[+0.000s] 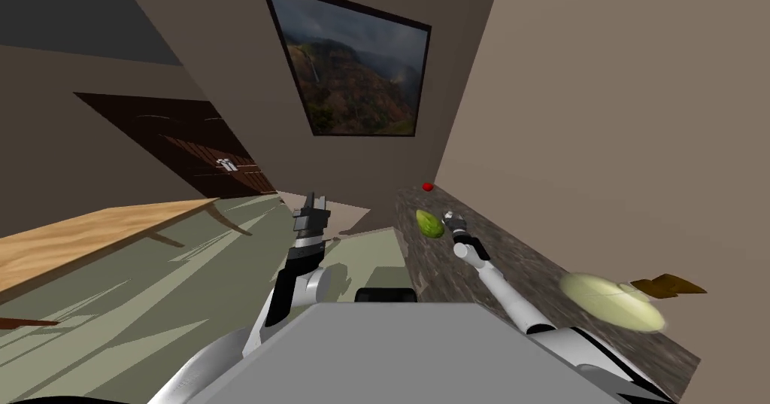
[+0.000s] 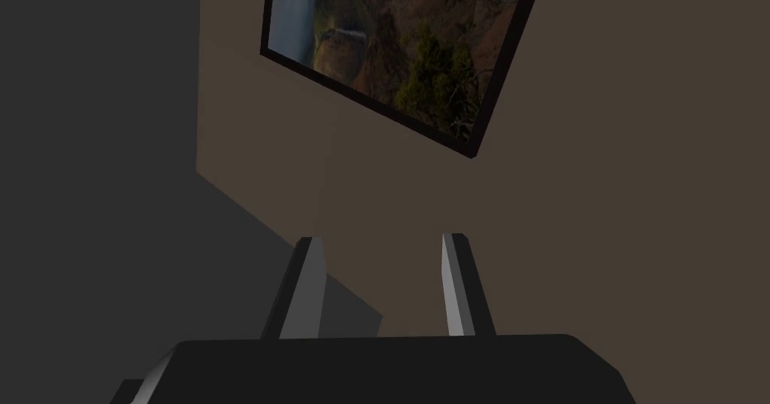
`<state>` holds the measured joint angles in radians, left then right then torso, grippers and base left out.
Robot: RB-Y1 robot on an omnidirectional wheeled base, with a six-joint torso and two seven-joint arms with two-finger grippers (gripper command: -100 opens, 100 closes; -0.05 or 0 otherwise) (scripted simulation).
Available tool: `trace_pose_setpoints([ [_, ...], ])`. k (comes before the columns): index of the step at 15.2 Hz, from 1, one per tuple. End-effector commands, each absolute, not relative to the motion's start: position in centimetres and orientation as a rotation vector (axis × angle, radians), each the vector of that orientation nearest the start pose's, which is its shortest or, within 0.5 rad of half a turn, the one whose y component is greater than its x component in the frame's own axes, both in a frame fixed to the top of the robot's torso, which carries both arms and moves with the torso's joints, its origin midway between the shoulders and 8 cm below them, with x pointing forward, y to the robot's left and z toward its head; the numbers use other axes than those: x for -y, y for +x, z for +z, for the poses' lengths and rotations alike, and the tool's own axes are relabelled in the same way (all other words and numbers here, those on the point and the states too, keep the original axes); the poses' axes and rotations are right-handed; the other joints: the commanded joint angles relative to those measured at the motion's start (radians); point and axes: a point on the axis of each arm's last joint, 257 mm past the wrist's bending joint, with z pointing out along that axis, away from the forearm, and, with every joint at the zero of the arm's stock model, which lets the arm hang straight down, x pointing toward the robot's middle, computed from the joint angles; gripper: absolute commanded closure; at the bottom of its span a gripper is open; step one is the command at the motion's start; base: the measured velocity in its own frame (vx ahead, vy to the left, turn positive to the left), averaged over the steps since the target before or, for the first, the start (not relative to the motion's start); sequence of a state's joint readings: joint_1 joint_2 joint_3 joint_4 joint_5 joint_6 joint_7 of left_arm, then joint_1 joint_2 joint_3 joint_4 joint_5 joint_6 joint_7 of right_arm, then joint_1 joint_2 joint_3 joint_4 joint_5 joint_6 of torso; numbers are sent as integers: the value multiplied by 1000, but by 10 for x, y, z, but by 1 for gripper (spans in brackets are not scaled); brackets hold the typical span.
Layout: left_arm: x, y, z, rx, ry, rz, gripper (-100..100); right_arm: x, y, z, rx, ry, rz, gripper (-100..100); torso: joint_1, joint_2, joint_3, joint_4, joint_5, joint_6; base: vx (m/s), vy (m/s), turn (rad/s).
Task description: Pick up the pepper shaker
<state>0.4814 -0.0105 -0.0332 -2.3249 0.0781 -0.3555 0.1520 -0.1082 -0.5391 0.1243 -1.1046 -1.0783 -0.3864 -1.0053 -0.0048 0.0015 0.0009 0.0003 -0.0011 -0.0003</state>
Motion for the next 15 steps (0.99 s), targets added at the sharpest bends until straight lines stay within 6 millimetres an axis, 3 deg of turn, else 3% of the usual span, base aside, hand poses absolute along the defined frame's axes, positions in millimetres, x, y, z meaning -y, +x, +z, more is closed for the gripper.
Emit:
trace_pose_setpoints([
  [1,-276,360,22,-567,-845,-1516,0,476,535,-278,-280,-2444,-2337,-100,0,0,0,0,0,0,-49,-37,114],
  [5,-276,360,22,-567,-845,-1516,0,484,537,-298,-431,-2436,-2232,-100,0,0,0,0,0,0,-54,-38,126],
  [7,-276,360,22,-567,-845,-1516,0,484,537,-297,-416,-2440,-2241,-100,0,0,0,0,0,0,-36,-26,80],
  [9,-276,360,22,-567,-845,-1516,0,515,527,-298,-503,-2461,-2254,-100,2,-1,-1,0,0,-1,-44,-7,350],
  [11,-276,360,22,-567,-845,-1516,0,526,524,-298,-529,-2469,-2260,-100,1,0,0,0,0,-1,-55,-24,290],
  [15,-276,360,22,-567,-845,-1516,0,567,508,-296,-638,-2494,-2287,-100,2,0,0,0,0,0,-55,-13,242],
])
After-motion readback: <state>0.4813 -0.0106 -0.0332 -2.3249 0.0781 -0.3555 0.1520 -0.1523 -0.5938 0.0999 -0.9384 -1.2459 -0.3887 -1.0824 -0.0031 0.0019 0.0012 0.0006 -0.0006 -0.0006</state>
